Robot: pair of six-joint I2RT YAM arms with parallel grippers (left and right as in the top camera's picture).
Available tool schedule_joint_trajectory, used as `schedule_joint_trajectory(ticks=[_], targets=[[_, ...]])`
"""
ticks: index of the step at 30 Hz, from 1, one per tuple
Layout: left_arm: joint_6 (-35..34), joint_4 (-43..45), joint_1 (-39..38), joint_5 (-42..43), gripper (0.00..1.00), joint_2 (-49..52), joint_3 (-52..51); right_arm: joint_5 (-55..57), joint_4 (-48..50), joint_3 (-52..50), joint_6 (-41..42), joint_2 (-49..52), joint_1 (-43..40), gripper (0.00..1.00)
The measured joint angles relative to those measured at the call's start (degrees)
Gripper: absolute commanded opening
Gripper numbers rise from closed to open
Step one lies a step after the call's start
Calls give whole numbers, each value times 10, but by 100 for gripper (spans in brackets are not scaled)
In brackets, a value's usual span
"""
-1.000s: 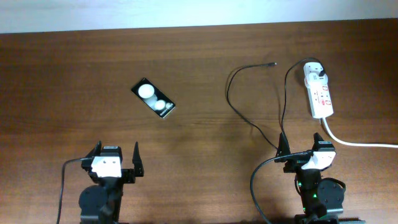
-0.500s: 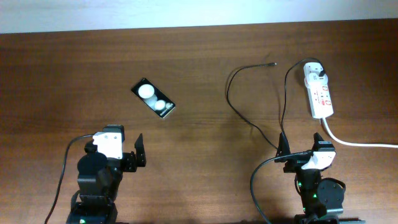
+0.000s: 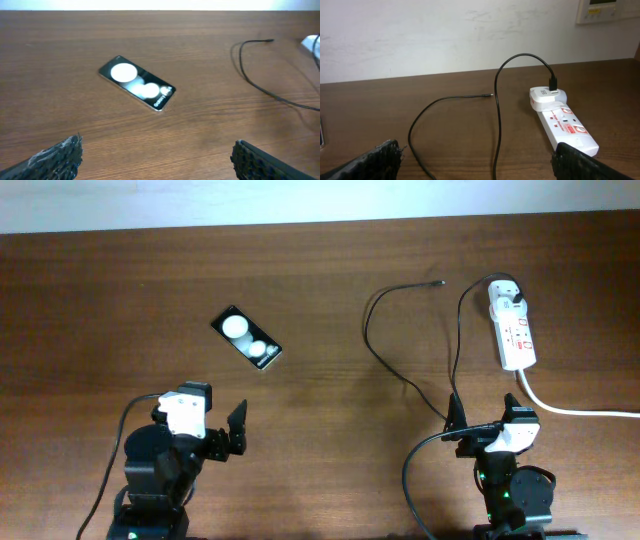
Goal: Plug charger to phone and switch on socket
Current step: 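Move the left gripper forward toward the black phone, then position the open left gripper above the phone's long edges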
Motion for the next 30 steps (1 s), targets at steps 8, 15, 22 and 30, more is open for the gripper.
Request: schedule_joint_trajectory(ticks=[8,15,22,30], targets=[[-44,-96,0,9,99,48,98,0,0,0,0,0,0,99],[-72,-220,0,4,99,261,238,0,1,0,0,0,0,99],[-106,-237,0,-15,99,309,271,0,1,0,0,0,0,99],[-106,-243,0,-15,99,309,271,0,1,0,-1,0,0,99]])
